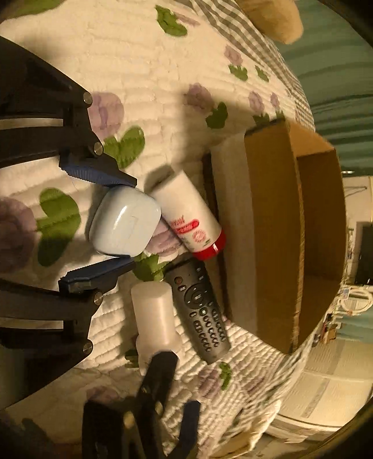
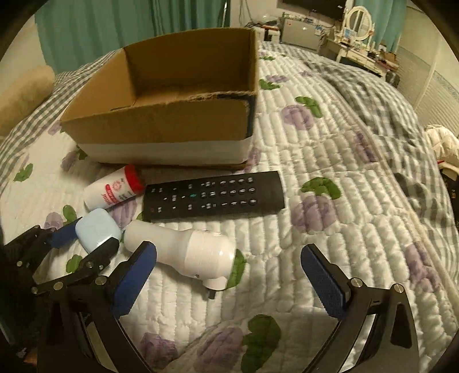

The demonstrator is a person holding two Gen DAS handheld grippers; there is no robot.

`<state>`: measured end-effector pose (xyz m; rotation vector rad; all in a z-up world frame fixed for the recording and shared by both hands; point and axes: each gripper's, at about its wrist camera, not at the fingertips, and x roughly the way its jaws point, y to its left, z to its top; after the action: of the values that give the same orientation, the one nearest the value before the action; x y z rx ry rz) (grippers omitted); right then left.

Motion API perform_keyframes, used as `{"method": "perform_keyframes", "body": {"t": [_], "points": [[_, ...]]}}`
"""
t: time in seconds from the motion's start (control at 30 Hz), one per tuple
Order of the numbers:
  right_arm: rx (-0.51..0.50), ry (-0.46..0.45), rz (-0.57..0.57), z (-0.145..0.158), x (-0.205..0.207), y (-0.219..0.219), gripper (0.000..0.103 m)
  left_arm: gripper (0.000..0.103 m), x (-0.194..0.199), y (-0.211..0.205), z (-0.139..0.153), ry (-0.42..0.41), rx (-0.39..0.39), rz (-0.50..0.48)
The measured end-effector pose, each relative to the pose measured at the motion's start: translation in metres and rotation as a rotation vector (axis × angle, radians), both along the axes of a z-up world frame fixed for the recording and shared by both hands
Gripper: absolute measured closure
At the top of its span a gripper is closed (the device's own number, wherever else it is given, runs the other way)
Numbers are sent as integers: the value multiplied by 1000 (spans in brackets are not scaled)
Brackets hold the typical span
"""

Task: Organize rigid objects
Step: 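Grasp the light-blue earbud case with left gripper while right gripper grasps the white dryer, then lower earbud case into the box with left gripper while right gripper lowers the dryer inside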

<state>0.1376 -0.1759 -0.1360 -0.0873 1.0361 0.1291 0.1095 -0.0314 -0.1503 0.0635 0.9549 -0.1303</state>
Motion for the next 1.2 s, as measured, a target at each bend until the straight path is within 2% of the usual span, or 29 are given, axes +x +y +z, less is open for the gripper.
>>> {"method": "perform_keyframes", "body": {"t": [0.13,0.3,0.37,0.43,0.5,0.53,0.7,0.93,1.1,1.2], "points": [[-17,31,78,-10,5,17,2,53,-7,18,20,-36,-12,45],[-127,73,163,-32,14,44,4,53,-8,34,35,-60,-27,78],[-140,92,167,-40,19,47,18,53,-7,37,36,-56,-30,80],[-154,115,165,-47,23,49,22,53,-6,37,34,-48,-33,81],[-144,113,172,-46,22,49,33,53,-5,34,34,-44,-32,77],[-133,103,179,-44,19,49,45,53,-6,33,34,-46,-31,75],[-91,33,202,-26,3,48,46,53,-9,33,43,-65,-38,71],[-4,-109,190,25,-14,38,47,53,-7,33,77,-117,-61,60],[0,-208,150,70,4,29,47,53,8,27,113,-186,-66,43],[21,-253,123,94,32,16,47,53,26,22,133,-224,-69,36]]}}
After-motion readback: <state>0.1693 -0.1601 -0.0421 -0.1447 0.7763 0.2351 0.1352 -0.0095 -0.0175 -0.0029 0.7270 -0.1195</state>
